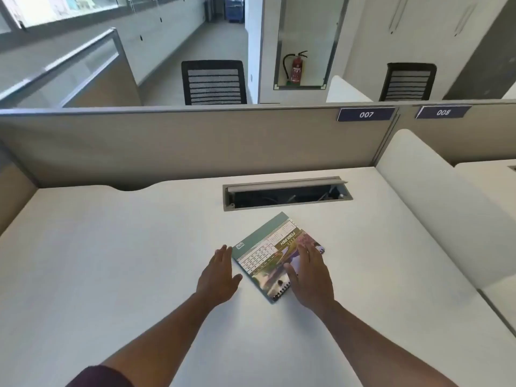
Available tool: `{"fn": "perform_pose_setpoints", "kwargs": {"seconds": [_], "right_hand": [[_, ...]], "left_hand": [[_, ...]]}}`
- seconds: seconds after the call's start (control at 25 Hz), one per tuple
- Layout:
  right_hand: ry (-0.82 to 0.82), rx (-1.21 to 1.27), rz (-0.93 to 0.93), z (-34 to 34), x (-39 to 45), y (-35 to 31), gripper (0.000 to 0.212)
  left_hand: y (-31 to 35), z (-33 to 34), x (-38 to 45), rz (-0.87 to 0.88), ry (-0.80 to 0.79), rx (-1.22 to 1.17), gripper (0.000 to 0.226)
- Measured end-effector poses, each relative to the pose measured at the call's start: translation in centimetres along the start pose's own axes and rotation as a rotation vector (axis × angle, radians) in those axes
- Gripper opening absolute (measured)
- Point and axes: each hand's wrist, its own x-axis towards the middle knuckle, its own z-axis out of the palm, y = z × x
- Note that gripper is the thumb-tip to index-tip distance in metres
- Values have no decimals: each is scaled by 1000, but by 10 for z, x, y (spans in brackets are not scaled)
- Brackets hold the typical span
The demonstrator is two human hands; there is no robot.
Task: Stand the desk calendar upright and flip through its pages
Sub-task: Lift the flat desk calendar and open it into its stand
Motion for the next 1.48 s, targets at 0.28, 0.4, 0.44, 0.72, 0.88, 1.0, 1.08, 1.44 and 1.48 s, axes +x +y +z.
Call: {"fn": "perform_pose_setpoints", "kwargs": {"seconds": [0.28,0.4,0.44,0.72,0.88,1.0,1.08,1.44,1.48], "right_hand": [[48,381,459,22,-40,-3,47],[-18,493,523,18,-39,0,54],[-38,566,563,15,-35,0,56],[-259,1002,834,-9,13,10,44],[-313,934,669,-15,33,-3,41],[-372,876,520,-39,51,-36,42],[-408,789,395,-52,62,-54,44],[-375,261,-270,-76,41,-141,51],[-361,218,-326,-75,34,-152,51]], "left_hand": [[-4,25,23,-44,-51,19,92],[-7,28,28,-57,13,-12,80],[-8,31,27,-67,22,-46,77],[-2,49,-19,-215,81,-197,55],[2,50,-53,-305,-18,-363,44],[4,49,-71,-325,-158,-528,40],[-1,40,-81,-331,-232,-653,38],[-51,-58,-69,-346,370,-665,45],[-54,-66,-73,-313,384,-669,40]]}}
